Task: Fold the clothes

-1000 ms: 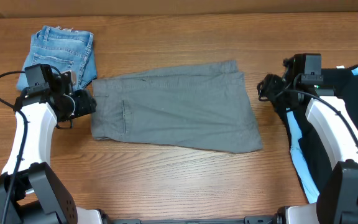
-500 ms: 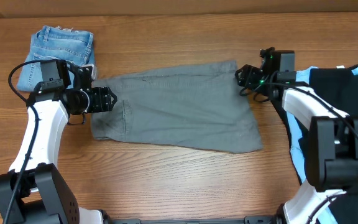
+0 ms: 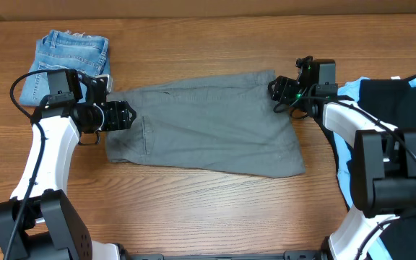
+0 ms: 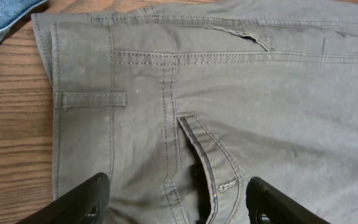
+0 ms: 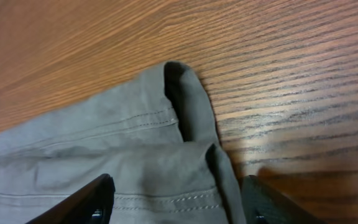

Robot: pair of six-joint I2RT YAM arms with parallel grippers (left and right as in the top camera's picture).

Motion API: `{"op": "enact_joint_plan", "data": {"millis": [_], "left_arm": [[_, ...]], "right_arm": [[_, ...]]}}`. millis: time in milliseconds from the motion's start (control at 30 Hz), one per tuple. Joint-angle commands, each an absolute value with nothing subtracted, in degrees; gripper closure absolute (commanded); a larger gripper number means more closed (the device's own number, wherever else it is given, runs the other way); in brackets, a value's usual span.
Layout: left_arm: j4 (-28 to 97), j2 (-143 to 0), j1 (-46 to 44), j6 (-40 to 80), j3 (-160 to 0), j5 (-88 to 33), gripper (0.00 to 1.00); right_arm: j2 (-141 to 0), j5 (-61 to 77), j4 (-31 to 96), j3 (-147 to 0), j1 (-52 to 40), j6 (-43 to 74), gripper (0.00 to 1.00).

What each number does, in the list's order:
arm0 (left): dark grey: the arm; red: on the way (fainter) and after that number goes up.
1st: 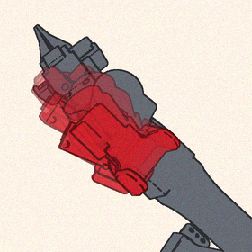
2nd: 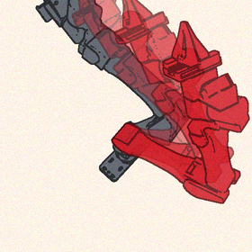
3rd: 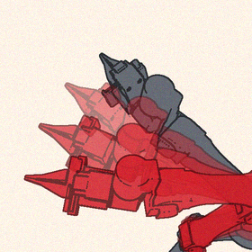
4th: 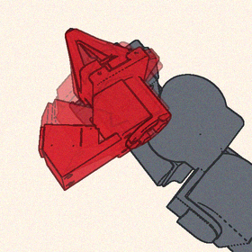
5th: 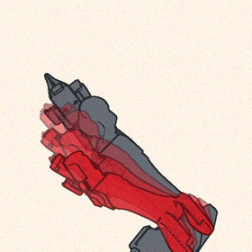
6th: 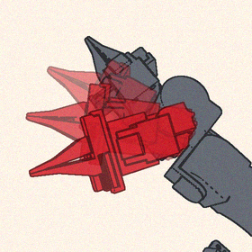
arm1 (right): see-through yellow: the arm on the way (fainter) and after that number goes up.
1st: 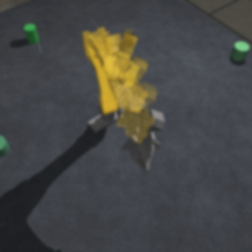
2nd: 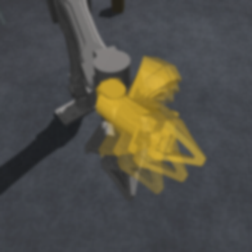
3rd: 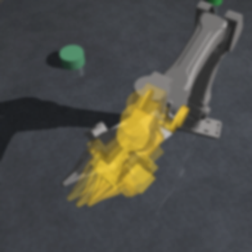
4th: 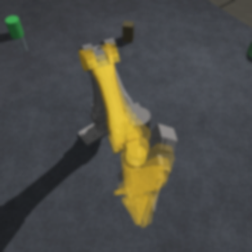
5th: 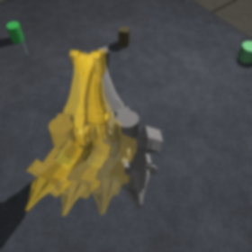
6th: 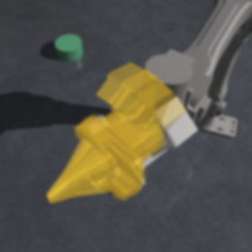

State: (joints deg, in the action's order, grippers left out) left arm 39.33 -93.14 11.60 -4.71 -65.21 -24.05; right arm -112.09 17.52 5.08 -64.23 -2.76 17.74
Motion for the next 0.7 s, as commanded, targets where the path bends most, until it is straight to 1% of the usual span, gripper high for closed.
{"op": "enact_joint_plan", "data": {"millis": [0, 33, 67, 100, 200, 233, 367, 533, 667], "left_arm": [[39.7, -92.6, 11.1, -5.8, -66.1, -25.1, 0.27], [39.9, -92.6, 11.1, -5.8, -66.1, -25.1, 0.27], [40.1, -92.6, 11.1, -5.8, -66.1, -25.1, 0.27], [40.1, -92.6, 11.1, -5.8, -66.1, -25.1, 0.27], [40.2, -92.6, 11.1, -5.8, -66.1, -25.1, 0.27], [40.2, -92.6, 11.1, -5.8, -66.1, -25.1, 0.27], [40.2, -92.6, 11.1, -5.8, -66.1, -25.1, 0.27], [40.0, -92.6, 11.1, -5.9, -66.1, -24.9, 0.27], [39.8, -92.6, 11.1, -6.1, -66.1, -24.9, 0.27]], "right_arm": [[-114.8, 18.2, 4.4, -64.9, -2.9, 17.6, 0.39], [-115.0, 19.3, 4.4, -64.9, -2.9, 17.6, 0.45], [-115.2, 20.2, 4.3, -64.9, -2.9, 17.5, 0.57], [-115.1, 20.8, 3.9, -64.9, -2.9, 17.5, 0.64], [-113.6, 22.7, 3.5, -65.4, -2.8, 17.6, 0.81], [-112.7, 22.9, 3.5, -65.4, -2.8, 17.6, 0.85], [-108.1, 22.9, 3.5, -65.4, -2.8, 17.6, 0.94], [-103.2, 22.8, 3.6, -65.4, -2.8, 17.7, 0.96], [-102.7, 21.9, 2.5, -65.4, -2.8, 18.9, 0.96]]}}
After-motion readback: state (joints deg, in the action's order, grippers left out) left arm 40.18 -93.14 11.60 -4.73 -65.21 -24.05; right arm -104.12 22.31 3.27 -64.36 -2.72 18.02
